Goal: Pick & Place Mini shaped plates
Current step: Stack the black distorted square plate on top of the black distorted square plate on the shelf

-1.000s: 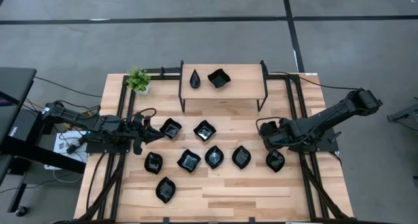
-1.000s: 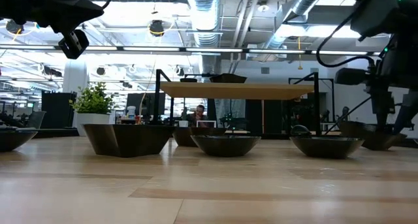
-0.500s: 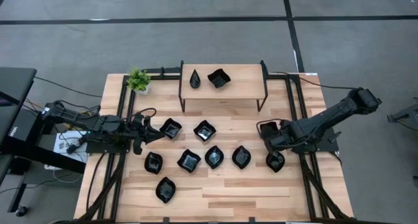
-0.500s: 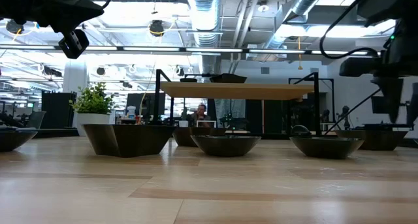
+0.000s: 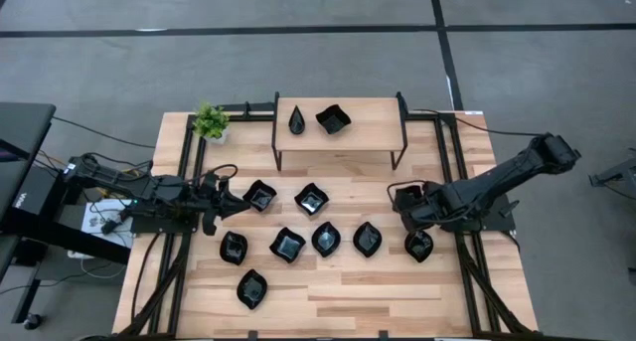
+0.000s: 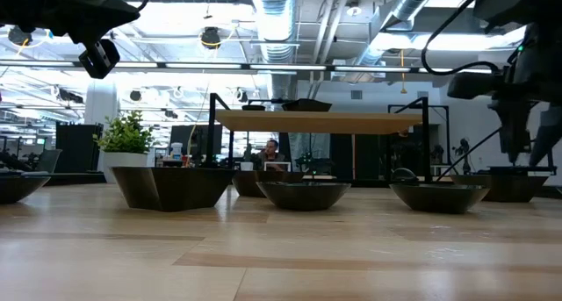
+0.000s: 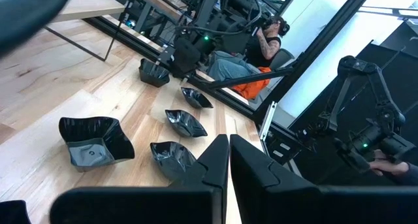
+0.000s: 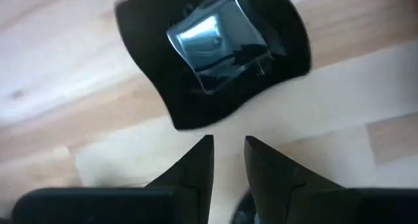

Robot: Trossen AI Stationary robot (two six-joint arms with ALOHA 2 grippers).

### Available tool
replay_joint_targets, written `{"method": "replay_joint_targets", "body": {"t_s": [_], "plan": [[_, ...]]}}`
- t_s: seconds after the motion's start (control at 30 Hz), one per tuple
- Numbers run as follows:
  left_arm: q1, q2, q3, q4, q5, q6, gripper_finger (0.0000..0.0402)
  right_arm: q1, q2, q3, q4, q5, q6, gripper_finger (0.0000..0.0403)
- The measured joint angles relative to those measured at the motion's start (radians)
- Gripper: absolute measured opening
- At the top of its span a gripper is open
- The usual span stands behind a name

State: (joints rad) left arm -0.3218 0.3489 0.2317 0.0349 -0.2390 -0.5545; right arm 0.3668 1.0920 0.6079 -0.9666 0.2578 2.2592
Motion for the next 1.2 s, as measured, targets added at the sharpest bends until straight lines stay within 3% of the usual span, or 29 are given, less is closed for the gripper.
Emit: {"method": "replay_joint_targets", "body": {"t_s": [0.2,0.63,0.93,1.2], "plan": [[0.000,0.000,0.000,0.000,0.000,0.000,0.0016,-0.007,0.000,0.001,-0.040,0.040,0.042,0.0082],[0.000,0.000,0.000,0.011,0.000,0.000,0.0016,-0.102,-0.082,0.002,-0.116,0.027,-0.109,0.0082],[0.000,0.000,0.000,0.018,0.000,0.000,0.0016,-0.171,-0.078,0.001,-0.120,-0.054,-0.014,0.0082],[0.000,0.000,0.000,0.022,0.000,-0.001,0.0016,-0.246,-0.087,0.002,-0.149,-0.034,0.036,0.0082]]}}
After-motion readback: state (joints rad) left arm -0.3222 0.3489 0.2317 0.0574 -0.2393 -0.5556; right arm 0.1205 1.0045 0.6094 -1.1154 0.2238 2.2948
